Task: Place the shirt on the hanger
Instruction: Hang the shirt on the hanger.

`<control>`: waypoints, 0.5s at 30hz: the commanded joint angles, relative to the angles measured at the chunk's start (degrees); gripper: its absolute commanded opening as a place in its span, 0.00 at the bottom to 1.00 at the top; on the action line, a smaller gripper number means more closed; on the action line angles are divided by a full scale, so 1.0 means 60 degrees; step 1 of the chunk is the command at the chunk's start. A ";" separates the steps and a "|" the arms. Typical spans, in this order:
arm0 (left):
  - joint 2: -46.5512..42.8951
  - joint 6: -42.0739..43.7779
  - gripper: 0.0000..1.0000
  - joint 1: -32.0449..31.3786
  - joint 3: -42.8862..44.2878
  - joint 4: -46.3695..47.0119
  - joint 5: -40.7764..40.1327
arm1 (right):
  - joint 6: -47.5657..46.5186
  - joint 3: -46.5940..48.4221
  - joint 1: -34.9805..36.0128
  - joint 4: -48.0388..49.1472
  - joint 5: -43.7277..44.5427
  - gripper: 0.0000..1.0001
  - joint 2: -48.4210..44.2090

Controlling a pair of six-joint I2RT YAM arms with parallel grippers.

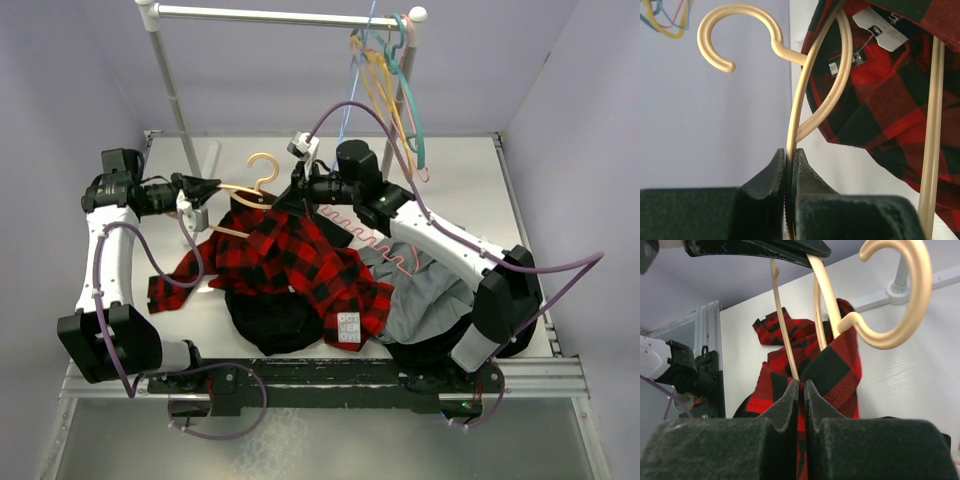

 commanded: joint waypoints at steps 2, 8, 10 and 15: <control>-0.0299 -0.1908 0.00 -0.0199 -0.0294 0.3408 0.0074 | 0.0579 0.0820 0.0158 -0.0005 0.0189 0.00 0.0072; -0.0384 -0.3492 0.00 -0.0285 -0.0470 0.4870 0.0122 | 0.0631 0.0450 0.0199 0.0175 0.0337 0.00 0.0024; -0.0418 -0.3626 0.00 -0.0346 -0.0482 0.4828 0.0285 | 0.0658 0.0430 0.0199 0.0295 0.0499 0.00 0.0023; -0.0468 -0.2183 0.00 -0.0596 -0.0255 0.3024 0.0629 | 0.0382 0.0411 0.0154 0.0536 0.1311 0.01 -0.0463</control>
